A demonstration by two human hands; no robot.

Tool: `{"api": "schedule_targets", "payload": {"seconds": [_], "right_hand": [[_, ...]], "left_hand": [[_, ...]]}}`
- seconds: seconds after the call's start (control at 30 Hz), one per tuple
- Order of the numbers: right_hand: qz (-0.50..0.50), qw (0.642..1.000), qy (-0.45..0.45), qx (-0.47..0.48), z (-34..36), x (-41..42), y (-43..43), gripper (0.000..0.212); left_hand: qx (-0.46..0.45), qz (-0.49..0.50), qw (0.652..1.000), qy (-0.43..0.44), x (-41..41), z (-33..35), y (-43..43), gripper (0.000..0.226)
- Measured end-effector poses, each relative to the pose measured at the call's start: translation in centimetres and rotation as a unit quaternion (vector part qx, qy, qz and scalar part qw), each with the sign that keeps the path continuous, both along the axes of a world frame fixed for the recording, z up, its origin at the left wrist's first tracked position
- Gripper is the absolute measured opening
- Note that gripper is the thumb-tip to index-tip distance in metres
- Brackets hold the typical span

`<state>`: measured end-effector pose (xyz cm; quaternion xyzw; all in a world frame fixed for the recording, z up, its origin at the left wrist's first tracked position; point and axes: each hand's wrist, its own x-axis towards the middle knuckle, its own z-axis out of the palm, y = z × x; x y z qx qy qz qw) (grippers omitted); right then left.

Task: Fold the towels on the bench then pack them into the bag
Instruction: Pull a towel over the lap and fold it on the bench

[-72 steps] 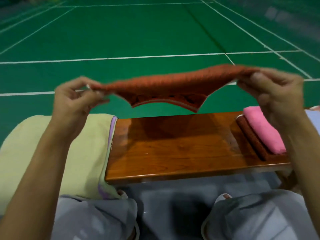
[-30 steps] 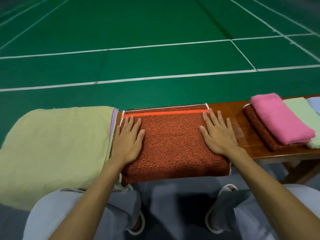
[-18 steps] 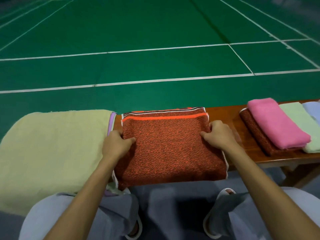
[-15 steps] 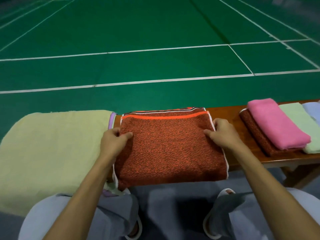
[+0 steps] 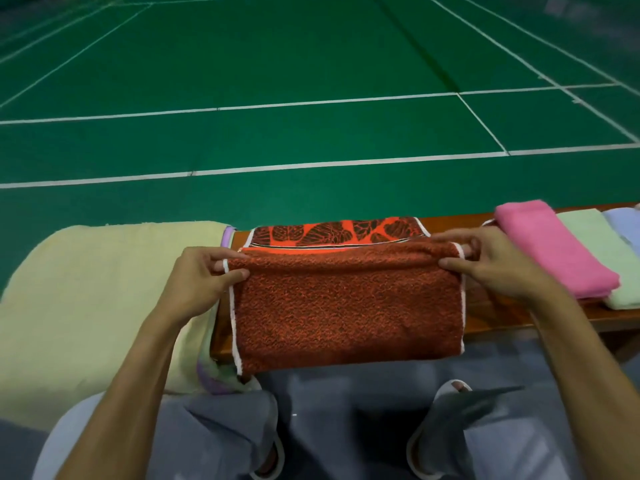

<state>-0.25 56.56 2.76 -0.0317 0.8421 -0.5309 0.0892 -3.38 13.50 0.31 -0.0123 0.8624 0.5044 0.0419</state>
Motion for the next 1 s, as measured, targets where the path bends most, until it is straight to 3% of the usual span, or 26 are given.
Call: {"api": "schedule_targets", "payload": {"seconds": [0.1, 0.2, 0.27, 0.33, 0.4, 0.5, 0.6, 0.7, 0.8, 0.9, 1.0], "right_hand": [[-0.021, 0.993, 0.039, 0.111, -0.4, -0.3, 0.5, 0.029], [-0.103, 0.965, 0.16, 0.18, 0.0, -1.0, 0.5, 0.028], [-0.153, 0.939, 0.27, 0.149, 1.5, -1.2, -0.8, 0.031], [-0.182, 0.92, 0.343, 0.055, 2.8, -1.6, -2.1, 0.033], [-0.191, 0.91, 0.364, -0.049, 3.3, -1.9, -2.8, 0.028], [-0.183, 0.909, 0.369, -0.059, 3.4, -1.0, -3.1, 0.031], [-0.165, 0.946, 0.277, -0.032, 1.8, 0.1, -1.4, 0.034], [-0.051, 0.994, 0.074, 0.054, -0.7, 0.6, 1.6, 0.029], [0.065, 0.985, -0.078, 0.143, -2.1, 0.8, 2.7, 0.028], [0.091, 0.973, -0.122, 0.174, -1.7, 1.2, 2.9, 0.032], [0.086, 0.945, -0.166, 0.267, -1.1, 1.3, 3.7, 0.035]], "left_hand": [[-0.092, 0.028, 0.992, 0.078, 0.3, 0.0, 0.3, 0.018], [-0.14, 0.061, 0.973, 0.17, -0.1, 1.3, 0.4, 0.01], [-0.134, 0.1, 0.95, 0.262, -0.6, 2.6, 0.9, 0.007], [-0.07, 0.145, 0.92, 0.358, -0.9, 3.9, 1.9, 0.013], [-0.003, 0.182, 0.892, 0.413, -0.6, 4.4, 2.5, 0.018], [0.001, 0.179, 0.882, 0.436, 0.9, 3.8, 2.1, 0.016], [-0.082, 0.105, 0.911, 0.391, 2.1, 2.2, 0.5, 0.014], [-0.227, -0.011, 0.94, 0.256, 2.6, 0.0, -0.6, 0.026], [-0.312, -0.109, 0.938, 0.102, 2.9, -1.7, -0.4, 0.033], [-0.322, -0.184, 0.928, 0.023, 2.8, -1.3, -0.4, 0.033], [-0.299, -0.22, 0.928, -0.018, 2.7, 0.0, -0.3, 0.036]]}}
